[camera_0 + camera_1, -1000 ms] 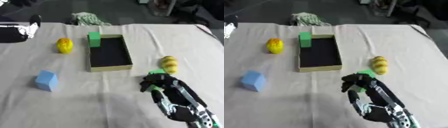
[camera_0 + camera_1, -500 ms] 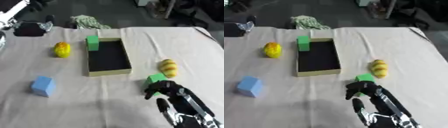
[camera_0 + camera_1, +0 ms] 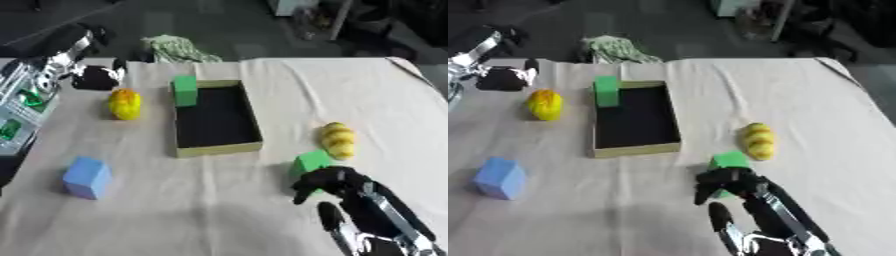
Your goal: Pick up objects on the table and place them in the box.
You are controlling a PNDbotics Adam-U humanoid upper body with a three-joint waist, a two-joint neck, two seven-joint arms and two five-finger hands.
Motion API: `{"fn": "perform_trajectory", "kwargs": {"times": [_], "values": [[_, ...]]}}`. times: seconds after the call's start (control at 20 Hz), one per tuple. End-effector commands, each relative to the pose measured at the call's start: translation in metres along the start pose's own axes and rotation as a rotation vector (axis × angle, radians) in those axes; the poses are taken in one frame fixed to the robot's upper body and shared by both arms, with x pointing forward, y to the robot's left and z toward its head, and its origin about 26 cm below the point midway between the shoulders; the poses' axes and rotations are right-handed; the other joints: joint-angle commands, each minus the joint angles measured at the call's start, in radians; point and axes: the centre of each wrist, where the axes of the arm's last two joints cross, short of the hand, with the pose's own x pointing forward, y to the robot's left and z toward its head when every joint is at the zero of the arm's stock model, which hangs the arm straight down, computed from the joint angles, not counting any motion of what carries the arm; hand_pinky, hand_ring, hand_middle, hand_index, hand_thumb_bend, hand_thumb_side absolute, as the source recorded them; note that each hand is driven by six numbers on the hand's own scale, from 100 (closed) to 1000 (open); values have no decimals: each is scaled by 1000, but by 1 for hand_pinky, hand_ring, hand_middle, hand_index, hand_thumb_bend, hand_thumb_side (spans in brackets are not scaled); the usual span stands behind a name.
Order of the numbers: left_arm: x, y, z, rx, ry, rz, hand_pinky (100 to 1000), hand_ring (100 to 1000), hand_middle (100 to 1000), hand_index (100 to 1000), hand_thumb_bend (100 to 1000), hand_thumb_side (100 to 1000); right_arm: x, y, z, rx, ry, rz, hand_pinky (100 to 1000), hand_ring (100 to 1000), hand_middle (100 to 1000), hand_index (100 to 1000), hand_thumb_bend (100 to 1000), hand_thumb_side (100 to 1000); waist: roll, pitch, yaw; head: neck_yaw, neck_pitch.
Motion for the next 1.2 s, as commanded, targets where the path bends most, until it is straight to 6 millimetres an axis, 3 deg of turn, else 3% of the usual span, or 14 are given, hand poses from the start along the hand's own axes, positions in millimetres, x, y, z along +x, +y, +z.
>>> {"fn": "perform_trajectory", "kwargs": {"times": [0.05,0.75,1.2], "values": [[-8,7,-8,33,12,-40,804,773,768,897,100,271,6,-4,-2,6,-19,17,737,591,574,781,100,413,4,-14,-2,0,-12],[-54,-36,-34,17,59,-120,801,769,760,895,100,274,6,-4,-4,1,-23,16,734,589,567,775,100,411,2,-1,-8,21,-25],[-59,-54,-38,-31,26,-111,808,780,773,900,100,279,6,-3,-4,-2,-21,14,732,588,565,773,100,409,2,-1,-9,45,-31]]}}
